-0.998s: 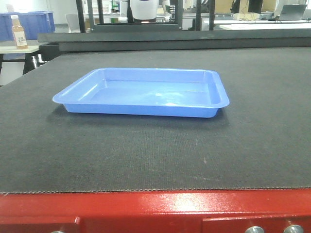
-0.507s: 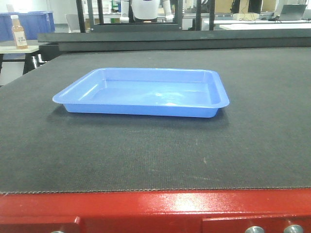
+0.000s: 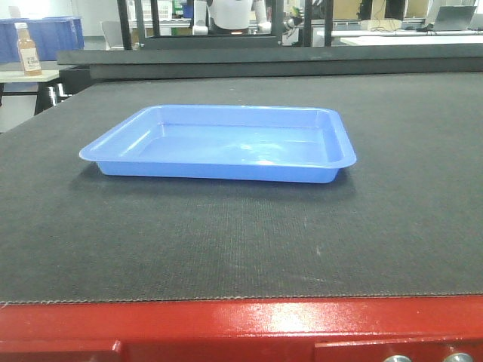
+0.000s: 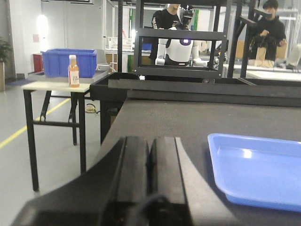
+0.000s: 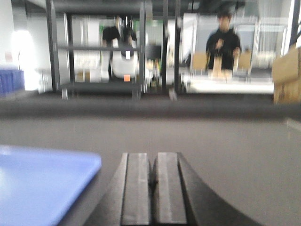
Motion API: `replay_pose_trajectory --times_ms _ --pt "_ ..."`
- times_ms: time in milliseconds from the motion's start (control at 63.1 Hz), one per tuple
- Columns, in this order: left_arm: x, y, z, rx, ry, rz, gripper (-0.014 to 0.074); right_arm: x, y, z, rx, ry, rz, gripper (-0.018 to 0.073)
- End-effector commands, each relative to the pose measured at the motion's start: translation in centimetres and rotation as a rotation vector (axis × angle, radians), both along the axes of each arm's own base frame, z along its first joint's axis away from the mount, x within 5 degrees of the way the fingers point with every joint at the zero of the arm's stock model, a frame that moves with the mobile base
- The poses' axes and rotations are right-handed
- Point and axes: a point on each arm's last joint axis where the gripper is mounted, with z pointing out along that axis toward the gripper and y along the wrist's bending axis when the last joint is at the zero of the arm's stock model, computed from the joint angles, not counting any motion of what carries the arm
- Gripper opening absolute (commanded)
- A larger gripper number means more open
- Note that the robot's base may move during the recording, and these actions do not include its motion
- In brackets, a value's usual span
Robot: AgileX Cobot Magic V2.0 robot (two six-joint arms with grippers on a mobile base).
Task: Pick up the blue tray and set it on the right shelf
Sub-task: 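Move both grippers down toward the long edges of the blue tray, then close both grippers on opposite rims of the blue tray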
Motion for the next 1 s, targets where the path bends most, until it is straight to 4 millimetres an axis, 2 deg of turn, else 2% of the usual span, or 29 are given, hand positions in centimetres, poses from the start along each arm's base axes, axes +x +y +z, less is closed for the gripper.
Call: replay_pose_trajectory --times_ms 0,79,174,253,364,507,618,713,855,982 --pt "-0.1 0.0 5.6 0.053 -0.042 0.008 -0.0046 -0.4 0.0 4.9 -0.001 -0.060 -0.001 0.0029" --pt "0.4 0.0 9.5 0.055 0.035 0.006 -0.0014 0.5 0.0 7.5 -0.001 -0.015 0.000 0.0100" --pt "2.3 -0.1 12.5 0.042 0.168 -0.006 0.0093 2.9 0.0 9.6 0.000 0.045 0.000 0.0278" --pt "4.5 -0.3 13.6 0.034 0.275 -0.015 0.0216 5.5 0.0 10.3 0.001 0.117 0.001 0.0435" --pt "8.3 -1.1 13.9 0.038 0.376 -0.069 0.0367 9.5 0.2 11.0 -0.001 0.214 0.024 0.0561" --pt "11.6 -2.8 14.2 0.067 0.483 -0.160 0.0395 12.4 2.0 13.1 -0.013 0.299 0.131 0.0567" --pt "14.3 -4.6 15.0 0.105 0.630 -0.224 0.0395 14.7 4.7 14.8 -0.031 0.443 0.254 0.0567" --pt "17.6 -5.9 15.3 0.125 0.730 -0.246 0.0395 17.3 7.0 15.9 -0.063 0.586 0.325 0.0565" --pt "22.5 -7.2 15.5 0.136 0.860 -0.249 0.0395 22.4 9.4 16.0 -0.025 0.797 0.337 0.0536" --pt "27.0 -8.3 14.3 0.149 0.987 -0.248 0.0395 26.9 10.8 14.6 0.048 0.957 0.300 0.0535"
